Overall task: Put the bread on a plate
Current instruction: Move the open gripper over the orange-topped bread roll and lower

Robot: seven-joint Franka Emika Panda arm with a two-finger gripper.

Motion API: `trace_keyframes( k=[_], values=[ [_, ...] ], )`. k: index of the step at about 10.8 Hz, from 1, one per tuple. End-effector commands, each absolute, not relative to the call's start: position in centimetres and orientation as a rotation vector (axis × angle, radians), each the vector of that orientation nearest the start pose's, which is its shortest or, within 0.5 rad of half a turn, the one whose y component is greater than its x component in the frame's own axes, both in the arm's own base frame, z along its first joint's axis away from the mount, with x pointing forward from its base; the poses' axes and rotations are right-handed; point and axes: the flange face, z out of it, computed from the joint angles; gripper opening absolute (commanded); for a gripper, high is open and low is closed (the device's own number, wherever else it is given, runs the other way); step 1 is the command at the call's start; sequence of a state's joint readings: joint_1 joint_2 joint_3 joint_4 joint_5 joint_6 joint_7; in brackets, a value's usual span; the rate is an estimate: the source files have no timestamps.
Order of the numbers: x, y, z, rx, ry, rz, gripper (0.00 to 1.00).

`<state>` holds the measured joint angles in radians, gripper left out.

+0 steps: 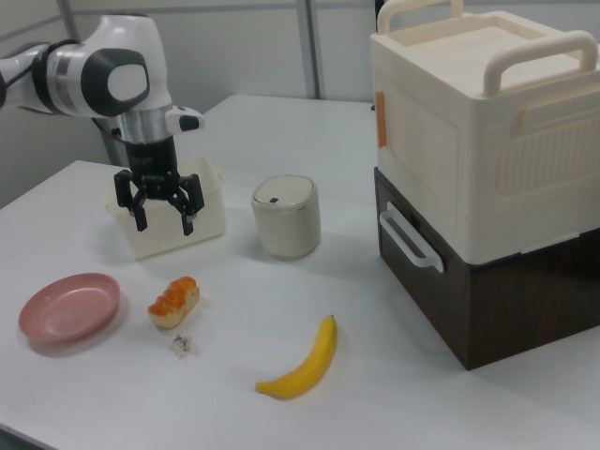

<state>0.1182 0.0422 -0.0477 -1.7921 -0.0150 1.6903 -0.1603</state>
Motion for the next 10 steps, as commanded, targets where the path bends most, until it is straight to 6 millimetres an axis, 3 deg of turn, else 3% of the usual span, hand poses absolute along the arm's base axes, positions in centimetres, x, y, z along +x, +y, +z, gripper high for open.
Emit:
trace_keyframes(
  k=[1, 4, 6, 7, 10],
  values=[
    [55.9, 6.0, 46.8, -3.141, -0.466, 0.263, 0.92],
    [57.4, 8.3, 42.7, -3.229, -0.396, 0.282, 0.92],
    [57.8, 8.8, 40.6, -3.24, -0.422, 0.331, 0.93],
    [57.7, 10.1, 39.4, -3.249, -0.464, 0.357, 0.93],
    [57.8, 10.6, 36.7, -3.258, -0.469, 0.43, 0.93]
  ],
)
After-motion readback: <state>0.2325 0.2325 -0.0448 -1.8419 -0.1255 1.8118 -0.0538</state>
